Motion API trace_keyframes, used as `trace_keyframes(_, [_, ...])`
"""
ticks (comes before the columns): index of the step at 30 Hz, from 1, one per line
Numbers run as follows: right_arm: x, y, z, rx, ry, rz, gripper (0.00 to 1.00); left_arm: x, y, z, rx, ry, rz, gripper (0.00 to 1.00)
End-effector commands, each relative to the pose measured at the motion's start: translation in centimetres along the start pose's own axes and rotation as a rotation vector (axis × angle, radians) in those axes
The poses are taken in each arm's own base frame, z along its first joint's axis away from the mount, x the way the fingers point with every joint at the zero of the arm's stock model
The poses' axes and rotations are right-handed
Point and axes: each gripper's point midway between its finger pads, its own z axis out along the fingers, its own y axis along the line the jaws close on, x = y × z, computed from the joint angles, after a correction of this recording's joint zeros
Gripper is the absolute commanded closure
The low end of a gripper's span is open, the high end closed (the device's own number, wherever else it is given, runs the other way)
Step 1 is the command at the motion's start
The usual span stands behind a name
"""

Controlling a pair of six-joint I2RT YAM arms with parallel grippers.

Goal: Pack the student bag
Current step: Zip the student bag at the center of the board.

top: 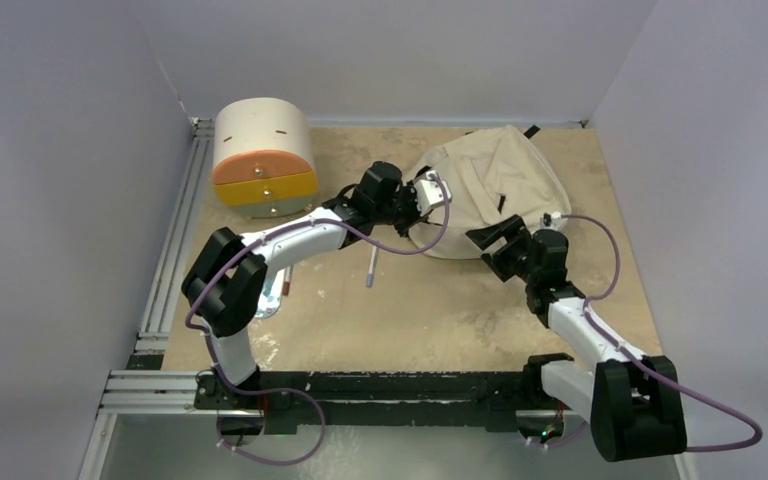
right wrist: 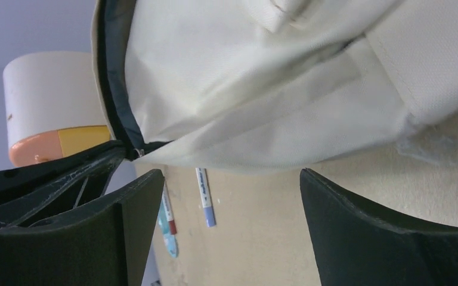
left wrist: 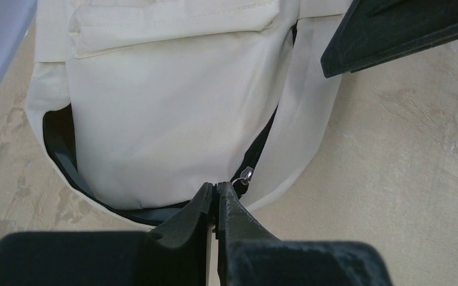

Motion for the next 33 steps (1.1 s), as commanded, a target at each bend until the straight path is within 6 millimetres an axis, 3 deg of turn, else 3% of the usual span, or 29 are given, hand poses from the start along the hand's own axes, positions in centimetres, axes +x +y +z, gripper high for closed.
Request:
trace_keyframes(1, [-3.5, 4.6, -0.5, -0.079, -0.157, -0.234, 0.09, -2.4, 1.4, -0.1, -0.021, -0.060, -0.007, 1.00])
trace_keyframes(5, [-3.9, 4.4, -0.6, -0.045, -0.167, -0.266, 0.05, -2.4, 1.6, 0.2, -0.031, -0.054, -0.041, 1.00])
trace_keyframes(12, [-0.1, 0.7, 0.2, 0.076, -0.048, 0.193, 0.08, -3.1, 1.5, 0.2, -0.018, -0.068, -0.047, 1.00])
trace_keyframes(17, [-1.1, 0.2, -0.5, 0.110, -0.144, 0.348, 0.07, -3.4, 1.5, 0.1, -0.017, -0.075, -0.044, 1.00])
trace_keyframes(21, [-1.4, -0.3, 0.2, 0.116, -0.166, 0.428, 0.07, -3.4, 1.3, 0.1, -0.007, -0.076, -0.044, 1.00])
trace_keyframes(23, [-1.0, -0.5, 1.0, 0.105, -0.144, 0.466, 0.08, -2.5, 0.8, 0.0, 0.010, -0.046, -0.056, 1.00])
trace_keyframes(29, [-0.6, -0.5, 3.1, 0.094, -0.097, 0.485, 0.16, -2.4, 0.7, -0.3, 0.012, -0.041, -0.057, 1.00])
trace_keyframes(33, [-1.0, -0.7, 3.8, 0.100, -0.113, 0.465, 0.28, -2.4, 0.6, -0.3, 0.015, -0.040, -0.058, 1.00])
